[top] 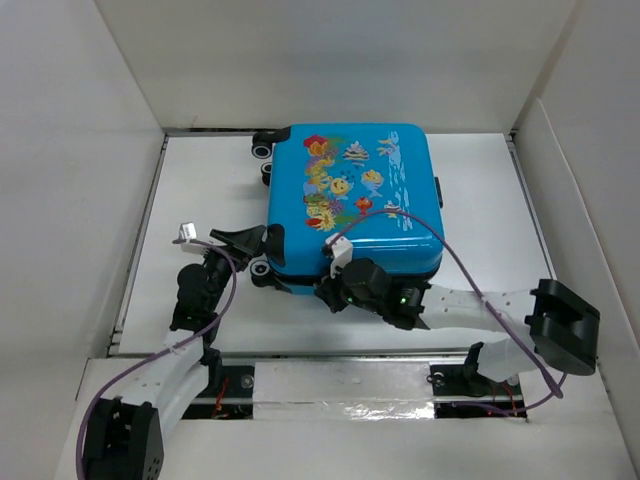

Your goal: Pack the luggage

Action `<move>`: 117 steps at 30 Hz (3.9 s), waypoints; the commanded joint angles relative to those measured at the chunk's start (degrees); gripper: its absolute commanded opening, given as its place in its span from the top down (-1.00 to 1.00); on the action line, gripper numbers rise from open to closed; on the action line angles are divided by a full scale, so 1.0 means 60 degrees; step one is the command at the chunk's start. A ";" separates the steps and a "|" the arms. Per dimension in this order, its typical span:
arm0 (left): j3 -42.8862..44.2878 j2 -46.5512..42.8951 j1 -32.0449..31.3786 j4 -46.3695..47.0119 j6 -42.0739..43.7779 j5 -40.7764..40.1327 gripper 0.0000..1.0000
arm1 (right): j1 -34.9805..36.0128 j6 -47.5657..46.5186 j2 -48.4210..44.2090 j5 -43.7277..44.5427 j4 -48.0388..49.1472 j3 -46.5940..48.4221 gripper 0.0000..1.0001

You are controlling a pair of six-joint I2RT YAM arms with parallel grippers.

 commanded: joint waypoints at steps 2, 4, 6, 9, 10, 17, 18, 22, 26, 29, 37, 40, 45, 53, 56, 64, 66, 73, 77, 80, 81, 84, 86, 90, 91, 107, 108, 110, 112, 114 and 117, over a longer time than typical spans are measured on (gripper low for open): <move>0.0413 -0.0538 -0.0352 -0.0560 0.0639 0.2712 1.00 | 0.0231 -0.0362 0.0758 -0.1306 0.1877 0.0757 1.00; 0.0516 -0.0393 -0.0701 -0.0591 0.0916 0.2772 1.00 | 0.0231 -0.0406 0.0629 -0.1192 0.1949 0.0568 1.00; 0.0838 0.0146 -0.1126 -0.0649 0.1181 0.2626 1.00 | -0.0030 -0.0436 0.0074 -0.0402 0.1542 0.0012 1.00; 0.1366 0.1083 -0.2720 -0.0459 0.1738 0.1589 1.00 | -0.1387 -0.0567 -0.1610 -0.0999 0.1247 -0.1069 1.00; 0.1497 0.1291 -0.3189 -0.0343 0.1840 0.0831 1.00 | -0.1743 -0.0655 -0.2078 -0.1102 0.0986 -0.1262 1.00; 0.2885 0.3457 -0.5990 0.1310 0.1768 -0.1227 1.00 | -0.5098 -0.1943 -0.4075 -0.3238 -0.0701 -0.1002 1.00; 0.3151 0.4200 -0.6311 0.1459 0.1797 -0.1271 1.00 | -0.5347 -0.2075 -0.4061 -0.3459 -0.0803 -0.0885 1.00; 0.4455 0.5934 -0.6402 0.2484 0.1520 -0.0950 1.00 | -0.5075 -0.1479 -0.4031 -0.4076 -0.0196 -0.1335 1.00; 0.6602 0.7194 -0.6635 0.1341 0.1913 -0.0437 1.00 | -0.3184 0.0339 -0.4293 -0.2547 0.1247 -0.2903 1.00; 0.6873 0.7635 -0.6636 0.1097 0.2192 -0.0145 1.00 | -0.3079 0.0063 -0.4820 -0.2684 0.1043 -0.2964 1.00; 0.8239 0.6833 -0.6344 -0.3313 0.4711 -0.1310 -0.40 | -0.3532 -0.0230 -0.4237 -0.2040 0.1160 -0.2847 1.00; 0.6951 0.5325 -0.5511 -0.3636 0.4902 -0.2467 -0.62 | -0.3665 -0.0231 -0.4469 -0.2303 0.1100 -0.2948 1.00; 0.6040 0.3711 -0.2906 -0.4077 0.4421 -0.2519 -0.70 | -0.3869 -0.0318 -0.5144 -0.2421 0.0924 -0.3124 1.00; 0.7692 0.5875 -0.0586 -0.3754 0.5848 -0.0495 -0.59 | -0.3958 -0.0436 -0.5013 -0.2919 0.0763 -0.3081 1.00; 0.7885 0.6316 -0.0761 -0.2953 0.6892 -0.0101 -0.65 | -0.4046 -0.0523 -0.4852 -0.3065 0.0924 -0.3095 1.00; 1.0184 0.7971 -0.1085 -0.4369 0.8959 0.1262 -0.79 | -0.4324 -0.0626 -0.4690 -0.3593 0.1056 -0.3124 1.00; 1.0331 0.8292 -0.1085 -0.4356 0.8989 0.1029 -0.79 | -0.4324 -0.0626 -0.4749 -0.3681 0.1085 -0.3154 1.00; 1.2161 0.9758 -0.1085 -0.6067 1.0146 0.1115 -0.74 | -0.4324 -0.0568 -0.4881 -0.3828 0.1100 -0.3198 1.00; 1.3069 1.0373 -0.1085 -0.7178 1.0805 0.1394 -0.58 | -0.4324 -0.0568 -0.4954 -0.3740 0.1100 -0.3212 1.00; 1.3656 1.0828 -0.1085 -0.7416 1.0967 0.1438 -0.38 | -0.4324 -0.0539 -0.5027 -0.3681 0.1100 -0.3198 1.00; 1.3802 1.0901 -0.1085 -0.7402 1.0982 0.1497 -0.27 | -0.4324 -0.0538 -0.5056 -0.3609 0.1086 -0.3198 1.00; 1.3614 1.0771 -0.1085 -0.6774 1.0719 0.1585 0.48 | -0.4412 -0.0524 -0.5217 -0.3229 0.1071 -0.3285 1.00; 1.3511 1.0683 -0.1085 -0.6306 1.0484 0.1585 0.78 | -0.4412 -0.0465 -0.5290 -0.3154 0.1159 -0.3344 1.00; 1.3496 1.0566 -0.1085 -0.6070 1.0264 0.1468 1.00 | -0.4603 -0.0407 -0.5408 -0.3052 0.1203 -0.3374 1.00; 1.3423 1.0522 -0.1085 -0.5997 1.0264 0.1642 1.00 | -0.4733 -0.0421 -0.5452 -0.3008 0.1203 -0.3374 1.00; 0.5294 0.5908 -0.2987 0.0273 0.6821 -0.0407 1.00 | -0.9360 -0.1461 -0.5217 -0.5701 -0.0393 -0.1001 1.00; 0.5089 0.5675 -0.3192 0.0245 0.6865 -0.0451 1.00 | -0.9929 -0.1563 -0.5305 -0.5993 -0.0583 -0.0899 1.00; 0.5087 0.5425 -0.4153 -0.0410 0.7156 -0.0509 1.00 | -1.0329 -0.1695 -0.5800 -0.6476 -0.1344 -0.0898 1.00; 0.5306 0.5000 -0.4992 -0.0824 0.7436 -0.0526 1.00 | -1.0330 -0.1580 -0.6255 -0.6727 -0.1814 -0.1350 1.00; 0.5801 0.4882 -0.5942 -0.1262 0.7612 0.0073 0.95 | -1.0330 -0.1302 -0.6898 -0.7005 -0.1655 -0.1877 1.00; 0.6665 0.5289 -0.6270 -0.1455 0.7219 0.1244 -0.50 | -1.0330 -0.1271 -0.7660 -0.6539 -0.2122 -0.2523 1.00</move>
